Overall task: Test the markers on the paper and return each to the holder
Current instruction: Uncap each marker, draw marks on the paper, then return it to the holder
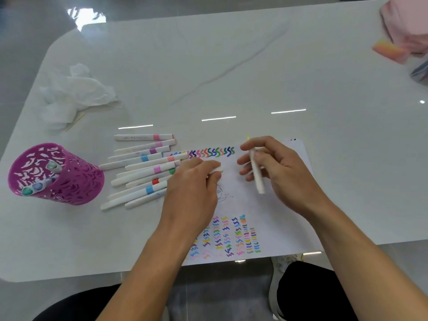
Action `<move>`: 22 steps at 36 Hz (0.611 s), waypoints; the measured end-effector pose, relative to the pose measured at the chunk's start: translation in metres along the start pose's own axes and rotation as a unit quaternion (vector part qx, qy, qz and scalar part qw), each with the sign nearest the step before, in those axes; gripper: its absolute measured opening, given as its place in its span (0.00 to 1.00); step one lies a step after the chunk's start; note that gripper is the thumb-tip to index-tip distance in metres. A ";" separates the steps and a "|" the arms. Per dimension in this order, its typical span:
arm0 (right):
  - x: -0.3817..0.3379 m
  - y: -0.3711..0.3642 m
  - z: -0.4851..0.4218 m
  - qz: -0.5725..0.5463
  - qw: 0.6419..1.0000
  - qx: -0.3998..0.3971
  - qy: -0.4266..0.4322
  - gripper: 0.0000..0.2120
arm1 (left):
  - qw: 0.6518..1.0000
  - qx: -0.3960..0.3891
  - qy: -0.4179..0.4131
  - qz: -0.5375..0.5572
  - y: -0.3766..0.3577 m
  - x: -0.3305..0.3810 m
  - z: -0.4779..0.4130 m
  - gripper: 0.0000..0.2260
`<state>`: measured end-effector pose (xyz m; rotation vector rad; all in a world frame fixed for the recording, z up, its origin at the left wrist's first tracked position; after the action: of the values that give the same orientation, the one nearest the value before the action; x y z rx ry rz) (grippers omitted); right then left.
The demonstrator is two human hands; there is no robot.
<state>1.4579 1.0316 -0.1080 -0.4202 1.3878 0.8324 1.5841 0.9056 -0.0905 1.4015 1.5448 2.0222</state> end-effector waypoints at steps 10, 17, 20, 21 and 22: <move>-0.003 0.003 -0.011 0.047 0.995 0.069 0.053 0.07 | 0.999 -0.019 -0.022 -0.028 -0.009 0.001 0.003 0.10; 0.005 0.006 -0.017 0.001 0.989 0.141 0.043 0.12 | 0.998 -0.018 -0.042 -0.053 -0.012 0.000 0.002 0.09; 0.008 0.005 -0.015 -0.019 0.985 0.163 0.054 0.13 | 0.997 -0.022 -0.043 -0.067 -0.013 0.001 0.002 0.10; 0.009 0.005 -0.015 -0.021 0.984 0.166 0.055 0.13 | 0.996 -0.023 -0.043 -0.069 -0.013 0.001 0.002 0.10; 0.010 0.005 -0.015 -0.020 0.984 0.168 0.055 0.13 | 0.996 -0.025 -0.044 -0.071 -0.013 0.001 0.002 0.10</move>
<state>1.4438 1.0274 -0.1191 -0.2342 1.5847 0.5349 1.5810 0.9126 -0.1010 1.3054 1.5023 1.8784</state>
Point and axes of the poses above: each hand's wrist, its own z-axis away from the middle knuckle, its own y-axis out of the back of the hand, x = y × z, the point moved 8 cm from there along -z, towards the middle knuckle, and after that the axes turned 1 degree about -x, right-handed, at the moved point
